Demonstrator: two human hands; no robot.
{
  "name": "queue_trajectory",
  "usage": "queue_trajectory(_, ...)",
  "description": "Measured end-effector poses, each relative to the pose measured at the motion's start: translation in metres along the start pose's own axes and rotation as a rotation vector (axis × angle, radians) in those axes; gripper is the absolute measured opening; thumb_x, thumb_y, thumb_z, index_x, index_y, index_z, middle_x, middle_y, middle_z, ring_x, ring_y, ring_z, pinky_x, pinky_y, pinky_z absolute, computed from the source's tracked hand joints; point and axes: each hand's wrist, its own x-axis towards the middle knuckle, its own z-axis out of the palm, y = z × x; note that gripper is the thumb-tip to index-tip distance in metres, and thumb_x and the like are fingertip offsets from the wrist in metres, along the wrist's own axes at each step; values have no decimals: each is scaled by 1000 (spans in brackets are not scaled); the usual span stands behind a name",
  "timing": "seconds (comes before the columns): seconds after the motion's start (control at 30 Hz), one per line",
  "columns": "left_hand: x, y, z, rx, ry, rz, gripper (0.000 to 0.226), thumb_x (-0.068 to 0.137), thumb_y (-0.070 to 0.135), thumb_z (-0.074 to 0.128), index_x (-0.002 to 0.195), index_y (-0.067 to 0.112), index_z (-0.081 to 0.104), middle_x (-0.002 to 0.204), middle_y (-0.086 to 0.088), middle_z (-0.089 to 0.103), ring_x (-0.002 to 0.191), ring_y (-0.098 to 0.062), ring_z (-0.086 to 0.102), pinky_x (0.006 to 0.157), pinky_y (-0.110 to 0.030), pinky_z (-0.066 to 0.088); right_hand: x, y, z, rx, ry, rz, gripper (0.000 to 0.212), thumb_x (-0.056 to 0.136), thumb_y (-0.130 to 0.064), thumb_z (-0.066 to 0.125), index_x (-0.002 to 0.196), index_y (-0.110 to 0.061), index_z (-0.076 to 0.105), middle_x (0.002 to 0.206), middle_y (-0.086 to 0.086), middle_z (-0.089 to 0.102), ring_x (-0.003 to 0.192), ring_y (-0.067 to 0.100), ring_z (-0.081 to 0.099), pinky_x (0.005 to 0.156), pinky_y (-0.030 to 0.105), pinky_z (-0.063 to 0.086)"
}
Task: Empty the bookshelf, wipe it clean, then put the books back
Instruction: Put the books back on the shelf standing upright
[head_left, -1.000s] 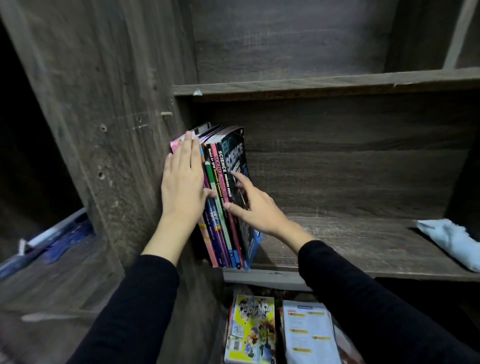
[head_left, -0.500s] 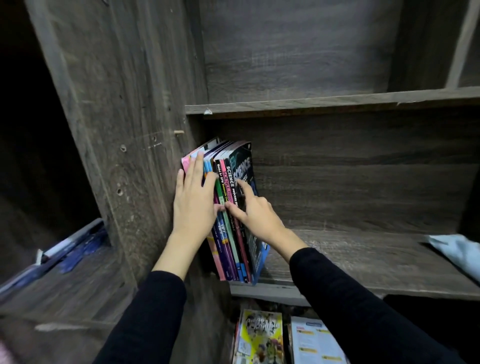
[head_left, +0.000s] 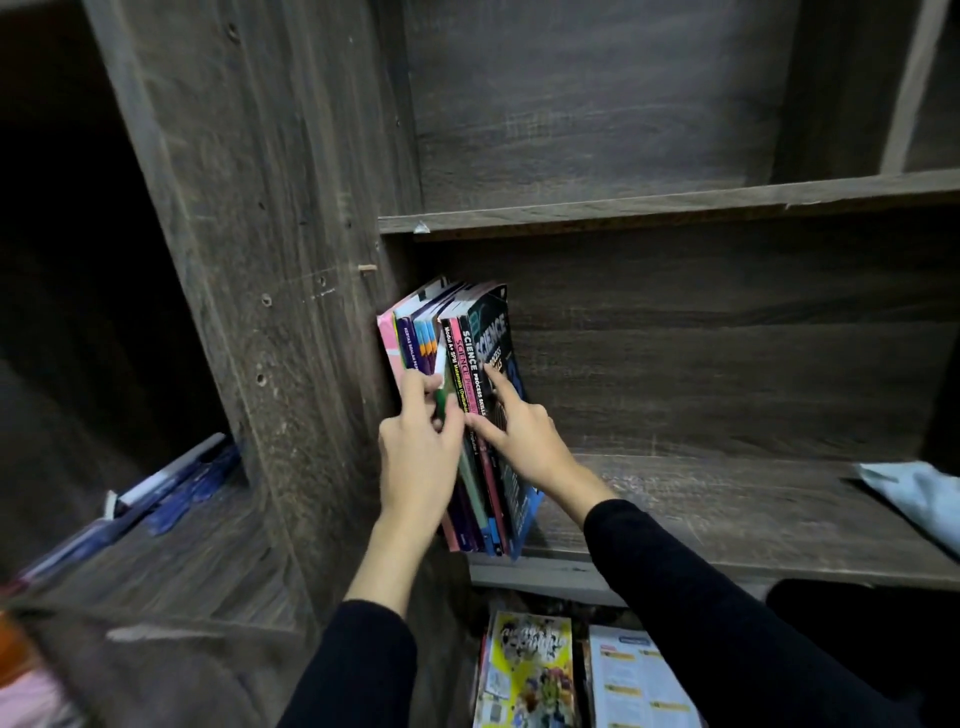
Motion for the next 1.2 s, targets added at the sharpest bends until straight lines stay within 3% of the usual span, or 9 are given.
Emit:
queue_trajectory(0.1, -7, 1, -6, -14, 29, -9, 15, 89, 12, 61, 101, 13, 53, 87, 0, 66, 73, -7, 64, 59, -5, 43, -4, 3, 0, 8, 4, 3, 70, 95, -40, 54, 152, -30, 15, 129, 20, 57, 116, 33, 54, 92, 32, 39)
queue_trajectory(0.23, -19, -1, -18, -35, 165, 24, 14, 84, 11, 65, 96, 14, 58, 86, 1, 71, 79, -6, 69, 65, -16, 50, -1, 6, 3, -13, 39, 0, 71, 94, -39, 55, 152, -29, 16, 121, 19, 62, 94, 29, 62, 82, 29, 42)
queue_trajectory(0.33, -21, 4, -19, -58, 139, -2, 26, 85, 13, 65, 108, 18, 55, 91, 8, 67, 85, -2, 66, 74, -8, 46, -4, 9, 8, -9, 61, -5, 69, 94, -37, 56, 152, -27, 19, 76, 7, 63, 59, 15, 55, 74, 31, 45)
queue_trajectory(0.5, -25, 6, -17, 63, -207, -82, 72, 93, 17, 48, 144, 49, 9, 112, -4, 65, 88, -30, 59, 87, -40, 46, -11, 15, 15, -1, 58, 16, 69, 94, -30, 57, 152, -28, 19, 81, 14, 62, 74, 26, 58, 75, 33, 44)
queue_trajectory(0.67, -35, 5, -34, 24, -222, -30, 75, 90, 4, 49, 148, 37, 14, 97, 15, 54, 69, -11, 59, 57, -10, 37, -19, 16, 20, 15, 18, 61, 73, 95, -22, 57, 153, -28, 13, 66, 3, 54, 55, 16, 48, 63, 29, 42)
queue_trajectory(0.83, -40, 4, -48, 17, -209, -33, 56, 88, 1, 52, 133, 32, 37, 92, 7, 60, 60, -8, 51, 62, -2, 33, -72, 12, 40, 410, 99, 44, 75, 85, -39, 67, 147, -27, 29, 150, -3, 36, 134, 11, 36, 110, 29, 28)
queue_trajectory(0.93, -42, 12, -46, 32, -217, -55, 58, 86, 2, 52, 131, 36, 37, 100, 1, 62, 81, -25, 56, 66, -2, 30, -123, 7, 52, 581, -19, 42, 81, 75, -51, 68, 145, -38, 30, 148, -20, 30, 134, -3, 30, 109, 24, 26)
queue_trajectory(1.1, -48, 41, -49, 8, -230, -17, 59, 82, 3, 56, 128, 36, 41, 88, 15, 62, 71, -23, 54, 75, -30, 42, -164, 13, 57, 336, -66, -85, 85, 86, -18, 65, 145, -50, 13, 149, -9, 40, 132, 3, 40, 111, 18, 29)
queue_trajectory(1.2, -51, 64, -55, 0, -235, 47, 58, 80, 3, 59, 124, 37, 44, 76, 25, 58, 73, -21, 57, 87, -35, 47, -186, -2, 50, 220, 138, -129, 83, 79, -19, 50, 147, -47, 11, 130, 2, 59, 96, 14, 53, 76, 6, 34)
